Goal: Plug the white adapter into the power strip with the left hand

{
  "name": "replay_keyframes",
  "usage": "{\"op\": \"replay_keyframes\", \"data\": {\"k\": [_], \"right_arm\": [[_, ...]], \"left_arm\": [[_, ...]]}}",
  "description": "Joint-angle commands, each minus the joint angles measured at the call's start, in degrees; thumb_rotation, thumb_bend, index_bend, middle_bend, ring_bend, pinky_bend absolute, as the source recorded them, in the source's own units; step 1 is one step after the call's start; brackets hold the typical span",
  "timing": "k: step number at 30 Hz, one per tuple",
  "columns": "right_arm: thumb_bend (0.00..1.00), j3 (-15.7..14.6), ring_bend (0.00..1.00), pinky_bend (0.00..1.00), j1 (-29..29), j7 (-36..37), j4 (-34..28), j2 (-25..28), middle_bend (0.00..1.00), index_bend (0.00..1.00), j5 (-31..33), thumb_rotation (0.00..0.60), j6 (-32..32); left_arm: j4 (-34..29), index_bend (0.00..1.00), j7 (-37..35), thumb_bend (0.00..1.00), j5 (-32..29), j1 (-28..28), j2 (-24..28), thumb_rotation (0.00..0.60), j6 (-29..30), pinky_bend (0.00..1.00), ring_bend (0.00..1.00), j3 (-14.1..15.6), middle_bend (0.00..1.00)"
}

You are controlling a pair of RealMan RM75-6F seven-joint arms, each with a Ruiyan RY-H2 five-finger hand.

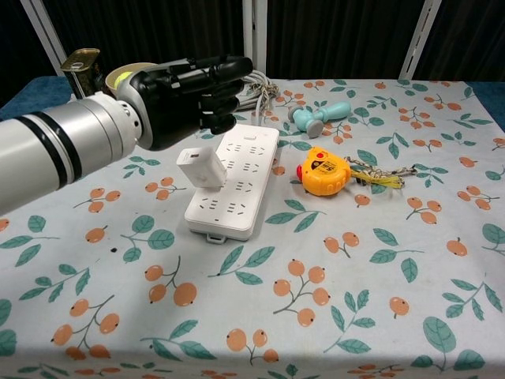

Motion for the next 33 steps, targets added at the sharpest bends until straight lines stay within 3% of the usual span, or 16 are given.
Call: {"op": "replay_keyframes", "data": {"k": [1,12,33], "right_arm": [[0.12,0.0,0.0,0.0,0.06,0.08,0.06,-0.1,0.09,0.07,0.09,0.6,-0.13],[0.12,-0.09,0.0,0.0,0.02,0.08,0.07,-0.13,0.09,0.07,0.18,0.6,-0.23],[0.12,-0.16,0.0,0.0,0.12,-0.86,-0.63,-0.36,0.09,0.07,0.44,0.6,-0.54]], "left_arm": [[1.21,0.76,-1.65,0.42,0.87,0.83,-1.6,0.6,-0.7,0.81,0.78,-0.21,0.84],[3.1,0.76,-3.87,0.42,1.79,1.41,-4.65,0.6,-1.97,0.81,0.78,-0.94,0.84],[4.96,0.76,-5.67,0.42,2.5,2.66,-4.85,0.6,-4.42,0.81,0.77,-2.23,0.84]]}}
